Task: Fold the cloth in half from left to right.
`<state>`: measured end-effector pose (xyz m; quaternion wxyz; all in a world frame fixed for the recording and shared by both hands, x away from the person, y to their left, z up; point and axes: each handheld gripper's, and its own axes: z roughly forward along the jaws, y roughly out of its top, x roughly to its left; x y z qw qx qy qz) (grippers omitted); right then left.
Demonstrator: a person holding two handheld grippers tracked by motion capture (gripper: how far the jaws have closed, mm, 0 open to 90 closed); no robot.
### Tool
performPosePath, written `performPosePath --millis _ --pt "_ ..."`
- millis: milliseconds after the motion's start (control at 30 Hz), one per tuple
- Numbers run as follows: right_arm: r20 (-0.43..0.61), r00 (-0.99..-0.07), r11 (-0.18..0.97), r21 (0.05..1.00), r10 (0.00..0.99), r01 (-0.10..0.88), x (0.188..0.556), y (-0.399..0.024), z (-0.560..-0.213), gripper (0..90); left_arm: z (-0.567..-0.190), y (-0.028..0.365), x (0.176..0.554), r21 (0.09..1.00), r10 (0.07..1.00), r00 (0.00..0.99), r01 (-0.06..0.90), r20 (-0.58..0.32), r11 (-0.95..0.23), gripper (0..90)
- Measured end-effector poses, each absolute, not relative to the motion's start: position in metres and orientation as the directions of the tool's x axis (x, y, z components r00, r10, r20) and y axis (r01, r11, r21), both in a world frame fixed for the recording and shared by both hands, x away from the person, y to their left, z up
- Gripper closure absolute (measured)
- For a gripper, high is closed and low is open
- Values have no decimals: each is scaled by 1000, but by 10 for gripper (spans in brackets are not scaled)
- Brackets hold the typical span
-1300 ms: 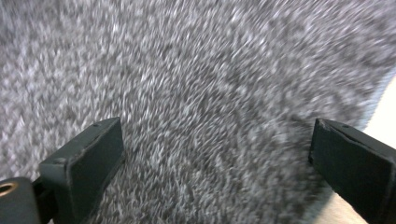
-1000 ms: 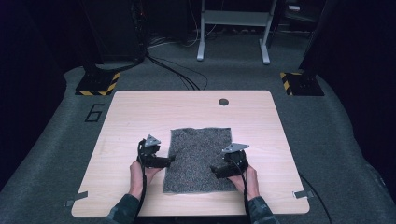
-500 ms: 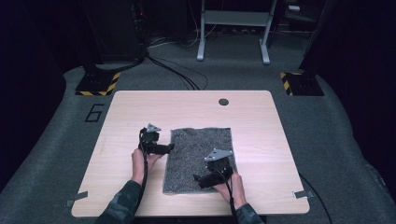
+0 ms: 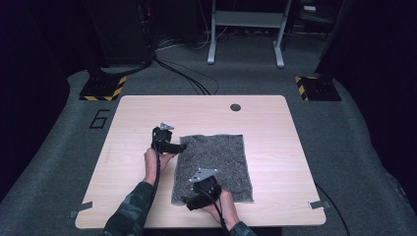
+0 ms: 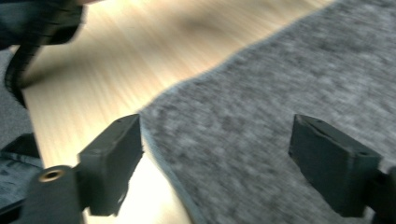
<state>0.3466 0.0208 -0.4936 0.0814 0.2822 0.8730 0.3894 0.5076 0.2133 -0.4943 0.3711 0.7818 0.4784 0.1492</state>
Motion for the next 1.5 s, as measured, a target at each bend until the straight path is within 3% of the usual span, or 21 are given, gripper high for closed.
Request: performPosePath --millis 233,533,600,800,900,1033,1500 --pt "61 -862 584 712 503 391 338 50 -501 354 -501 206 514 706 857 502 649 -116 -285 282" --pt "25 -863 616 690 505 380 337 65 -513 597 -512 201 517 698 879 457 673 -135 -243 547" --pt "20 -866 618 693 499 372 337 64 -514 612 -514 200 517 689 876 460 682 -145 -244 558" --pt "10 -853 613 691 522 383 334 66 -518 746 -516 194 513 708 875 472 655 -107 -266 678" --pt "6 -848 602 702 530 381 334 65 -519 819 -516 192 512 707 872 480 650 -94 -281 785" --pt "39 -846 588 702 532 403 334 62 -519 847 -517 192 510 713 882 463 647 -85 -271 862" --pt "5 -773 496 764 635 412 316 55 -518 878 -513 191 509 722 921 381 658 -76 -213 874"
